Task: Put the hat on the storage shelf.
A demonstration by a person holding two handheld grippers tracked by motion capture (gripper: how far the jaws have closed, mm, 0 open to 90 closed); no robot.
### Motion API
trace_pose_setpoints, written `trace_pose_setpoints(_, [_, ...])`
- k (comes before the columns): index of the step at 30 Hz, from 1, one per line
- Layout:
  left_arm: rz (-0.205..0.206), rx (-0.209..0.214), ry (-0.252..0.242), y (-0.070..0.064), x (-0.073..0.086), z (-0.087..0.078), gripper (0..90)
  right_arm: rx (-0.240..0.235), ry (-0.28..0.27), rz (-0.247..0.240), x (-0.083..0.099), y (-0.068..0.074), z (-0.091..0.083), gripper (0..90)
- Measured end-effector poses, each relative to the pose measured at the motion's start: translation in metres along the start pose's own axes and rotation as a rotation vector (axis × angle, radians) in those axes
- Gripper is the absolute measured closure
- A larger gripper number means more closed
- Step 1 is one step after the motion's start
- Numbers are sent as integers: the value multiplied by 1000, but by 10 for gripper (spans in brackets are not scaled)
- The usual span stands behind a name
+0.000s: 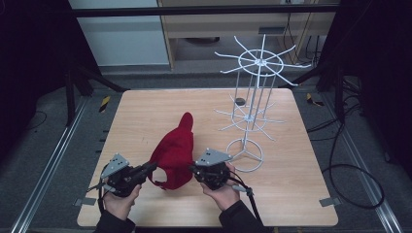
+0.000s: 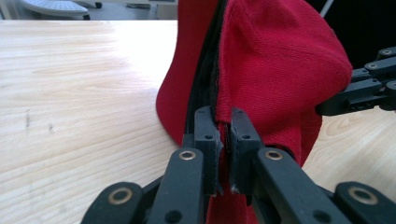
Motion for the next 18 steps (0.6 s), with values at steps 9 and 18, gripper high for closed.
trace_pose_setpoints(9, [16, -44, 59, 10, 19, -5, 835, 0, 52, -40, -11, 10, 17, 844])
trace_pose_setpoints(18, [22, -85, 114, 18, 29, -6, 836, -32, 42, -43, -12, 12, 33, 805])
Point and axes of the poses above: each handheld gripper's, and its own axes: z roughly forward along the jaws, x roughly out of its underside, y roughly to its left, the point moved 1 cm from there along z, roughly forward along the jaws, and after that the axes turned 7 degrees about -x, right-handed, at the moved point
